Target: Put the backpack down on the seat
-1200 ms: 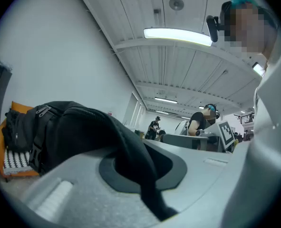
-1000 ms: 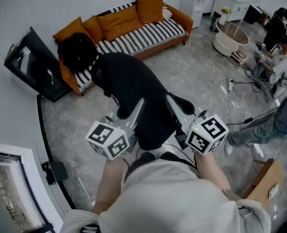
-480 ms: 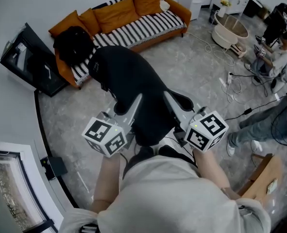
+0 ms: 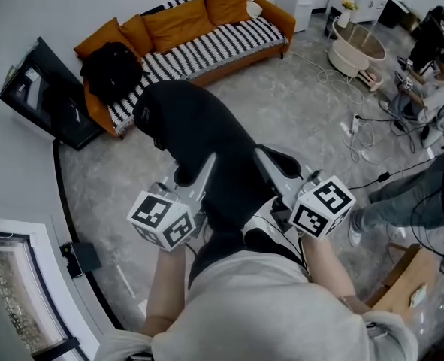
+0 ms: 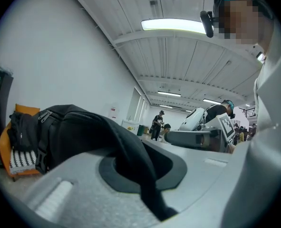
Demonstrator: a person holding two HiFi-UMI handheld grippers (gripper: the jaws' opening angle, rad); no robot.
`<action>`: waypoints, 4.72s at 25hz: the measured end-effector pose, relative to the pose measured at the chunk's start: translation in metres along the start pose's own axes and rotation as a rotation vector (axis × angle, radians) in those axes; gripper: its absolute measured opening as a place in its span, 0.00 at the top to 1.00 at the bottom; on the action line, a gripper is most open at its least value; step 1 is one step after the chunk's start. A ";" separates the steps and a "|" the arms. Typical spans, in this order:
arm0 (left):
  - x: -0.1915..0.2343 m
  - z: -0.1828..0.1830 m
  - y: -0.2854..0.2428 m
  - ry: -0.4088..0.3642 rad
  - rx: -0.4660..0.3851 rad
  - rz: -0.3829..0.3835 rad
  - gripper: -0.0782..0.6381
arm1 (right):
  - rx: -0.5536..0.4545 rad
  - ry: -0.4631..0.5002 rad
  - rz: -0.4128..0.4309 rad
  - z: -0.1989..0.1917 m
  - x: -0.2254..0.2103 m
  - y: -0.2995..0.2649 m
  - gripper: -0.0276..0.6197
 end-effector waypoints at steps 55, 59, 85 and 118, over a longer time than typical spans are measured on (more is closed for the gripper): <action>0.498 0.082 -0.241 0.169 0.024 -0.011 0.87 | 0.024 -0.016 -0.059 0.104 -0.233 -0.496 0.95; 0.534 0.095 -0.283 0.142 0.031 0.019 0.87 | 0.029 -0.028 -0.036 0.122 -0.278 -0.543 0.95; 0.678 0.136 -0.519 0.142 0.051 0.075 0.87 | 0.055 -0.052 0.029 0.204 -0.503 -0.696 0.95; 0.983 0.205 -0.687 0.163 0.121 -0.086 0.87 | 0.027 -0.060 -0.113 0.284 -0.639 -0.981 0.95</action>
Point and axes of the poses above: the fingertips, and each gripper's own axes: y backward along the fingers, x to its left, z out of its top, the point moved 8 cm from there along y, backward along the fingers, and after that the axes turned 13 degrees about -z, right-handed, at the moved point
